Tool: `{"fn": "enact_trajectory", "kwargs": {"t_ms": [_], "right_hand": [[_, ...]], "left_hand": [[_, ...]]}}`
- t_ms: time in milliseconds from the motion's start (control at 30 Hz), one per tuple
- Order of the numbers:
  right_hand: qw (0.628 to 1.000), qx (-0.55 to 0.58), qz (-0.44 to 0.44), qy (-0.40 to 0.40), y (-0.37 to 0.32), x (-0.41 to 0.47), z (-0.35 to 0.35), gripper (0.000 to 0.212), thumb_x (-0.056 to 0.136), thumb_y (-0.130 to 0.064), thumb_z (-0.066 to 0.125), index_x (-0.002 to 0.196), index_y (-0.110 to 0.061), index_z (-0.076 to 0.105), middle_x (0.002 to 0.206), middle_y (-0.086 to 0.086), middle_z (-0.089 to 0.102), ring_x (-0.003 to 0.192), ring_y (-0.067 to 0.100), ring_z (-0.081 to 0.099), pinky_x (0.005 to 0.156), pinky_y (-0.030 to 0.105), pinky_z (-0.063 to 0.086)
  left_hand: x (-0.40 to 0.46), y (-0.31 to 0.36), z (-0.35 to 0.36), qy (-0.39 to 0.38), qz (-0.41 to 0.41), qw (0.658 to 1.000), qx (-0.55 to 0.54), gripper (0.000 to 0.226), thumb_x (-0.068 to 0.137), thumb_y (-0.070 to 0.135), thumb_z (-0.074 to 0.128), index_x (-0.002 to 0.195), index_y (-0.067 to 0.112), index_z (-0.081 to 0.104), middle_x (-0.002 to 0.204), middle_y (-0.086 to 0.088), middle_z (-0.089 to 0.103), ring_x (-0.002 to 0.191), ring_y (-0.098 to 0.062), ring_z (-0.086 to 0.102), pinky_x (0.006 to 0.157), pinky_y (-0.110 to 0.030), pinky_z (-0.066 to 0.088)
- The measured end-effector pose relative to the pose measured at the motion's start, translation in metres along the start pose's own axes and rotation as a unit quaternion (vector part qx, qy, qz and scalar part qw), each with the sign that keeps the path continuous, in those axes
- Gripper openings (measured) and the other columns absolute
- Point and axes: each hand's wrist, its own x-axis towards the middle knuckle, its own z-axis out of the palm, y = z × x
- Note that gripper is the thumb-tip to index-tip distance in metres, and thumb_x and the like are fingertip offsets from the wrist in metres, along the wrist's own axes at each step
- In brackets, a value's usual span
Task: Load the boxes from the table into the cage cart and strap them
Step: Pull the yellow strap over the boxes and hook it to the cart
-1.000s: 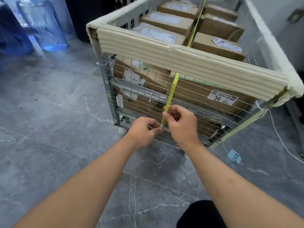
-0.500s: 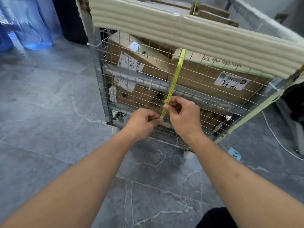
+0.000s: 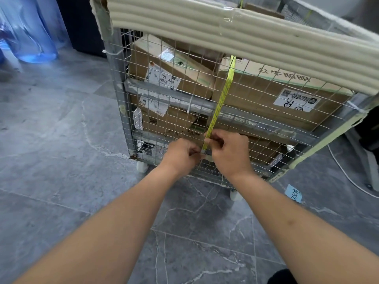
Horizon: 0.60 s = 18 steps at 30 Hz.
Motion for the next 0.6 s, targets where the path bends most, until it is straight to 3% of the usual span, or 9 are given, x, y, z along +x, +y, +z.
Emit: {"fn": "enact_trajectory", "kwargs": {"t_ms": [100,267,500,600], "right_hand": [[1.0,-0.016,-0.009,-0.022,0.005,0.003,0.002,0.016,0.092,-0.01,0.063,0.083,-0.013,0.076,0.079,-0.004,0.076,0.079,0.017,0.075,0.07,0.04,0.059],[0.997,-0.066,0.005,-0.051,0.01,0.0,0.004,0.02,0.094,-0.008,0.07,0.075,-0.014,0.074,0.063,-0.016,0.058,0.054,-0.008,0.049,0.056,0.009,0.031],[0.996,-0.064,0.008,-0.055,0.012,0.005,0.01,0.022,0.091,-0.006,0.072,0.071,-0.014,0.073,0.063,-0.013,0.061,0.056,-0.004,0.052,0.056,0.017,0.035],[0.996,-0.062,0.001,-0.059,0.014,0.006,0.008,0.021,0.091,-0.003,0.071,0.072,-0.013,0.074,0.061,-0.017,0.056,0.054,-0.008,0.052,0.053,0.008,0.03]], "left_hand": [[0.004,-0.003,0.003,-0.002,0.014,1.0,0.028,0.012,0.091,0.02,0.079,0.081,0.014,0.079,0.071,-0.002,0.075,0.073,-0.029,0.074,0.074,-0.046,0.062],[0.007,-0.013,0.006,-0.016,-0.002,0.999,0.042,0.01,0.091,0.014,0.078,0.081,0.014,0.079,0.073,0.0,0.076,0.077,-0.02,0.076,0.079,-0.043,0.063],[0.007,-0.014,0.008,0.012,-0.021,0.999,0.022,0.011,0.091,0.009,0.076,0.082,0.012,0.079,0.075,-0.005,0.077,0.078,-0.027,0.077,0.08,-0.049,0.064],[0.009,-0.01,0.009,0.025,-0.017,0.999,0.042,0.015,0.092,0.012,0.076,0.078,0.015,0.077,0.073,-0.004,0.076,0.076,-0.025,0.076,0.079,-0.046,0.063]]}}
